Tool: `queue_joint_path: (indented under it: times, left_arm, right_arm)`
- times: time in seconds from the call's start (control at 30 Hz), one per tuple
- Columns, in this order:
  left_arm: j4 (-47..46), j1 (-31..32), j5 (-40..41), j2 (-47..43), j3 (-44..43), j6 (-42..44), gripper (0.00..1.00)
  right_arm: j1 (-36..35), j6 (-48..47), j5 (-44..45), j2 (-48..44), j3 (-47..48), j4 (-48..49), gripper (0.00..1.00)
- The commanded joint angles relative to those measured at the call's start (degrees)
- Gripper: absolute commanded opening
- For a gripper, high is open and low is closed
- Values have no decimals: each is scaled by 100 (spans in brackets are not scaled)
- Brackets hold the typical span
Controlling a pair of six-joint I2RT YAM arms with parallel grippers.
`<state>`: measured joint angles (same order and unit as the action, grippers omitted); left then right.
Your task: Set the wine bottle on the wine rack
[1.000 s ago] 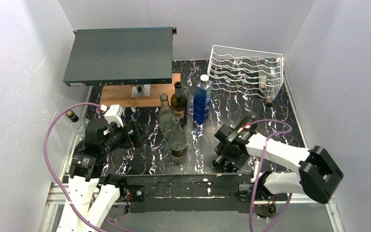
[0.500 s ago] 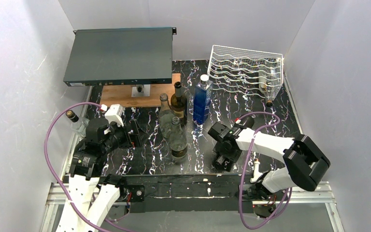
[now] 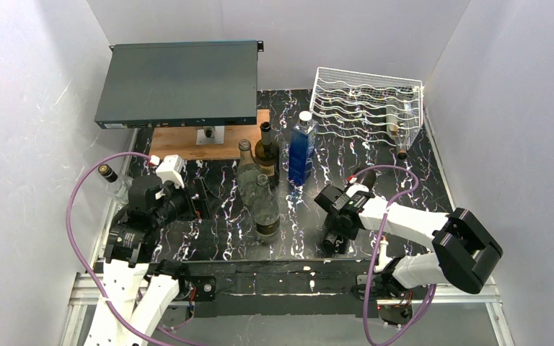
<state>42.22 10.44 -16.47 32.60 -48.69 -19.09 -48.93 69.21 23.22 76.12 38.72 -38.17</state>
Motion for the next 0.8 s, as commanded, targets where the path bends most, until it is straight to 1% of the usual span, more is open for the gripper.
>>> queue_joint_path:
  times: [0.0, 0.07, 0.2, 0.27, 0.33, 0.43, 0.47, 0.63, 0.77]
  left_arm:
    - [15, -57, 45, 37, 26, 11, 99]
    - [15, -75, 39, 35, 26, 10, 99]
    - [15, -77, 39, 63, 26, 11, 99]
    - [17, -77, 31, 75, 27, 11, 99]
    - [12, -72, 21, 43, 27, 10, 99]
    - [6, -77, 30, 10, 34, 11, 99]
    - [10, -77, 30, 5, 35, 11, 99]
    - [6, -77, 6, 2, 35, 11, 99]
    - [6, -77, 3, 9, 35, 11, 99]
  right_arm:
    - [15, -498, 322, 262, -224, 567, 46]
    - [15, -563, 382, 237, -224, 532, 36]
    - [14, -786, 360, 102, -309, 635, 23]
    - [15, -888, 367, 3, -335, 638, 20]
    - [15, -985, 338, -80, -477, 848, 17]
    - [32, -1233, 288, -112, -396, 893, 4]
    - [32, -1328, 284, -95, -327, 844, 1]
    - [32, -1706, 209, -72, -176, 687, 1]
    - [41, -1886, 147, -291, -255, 700, 1]
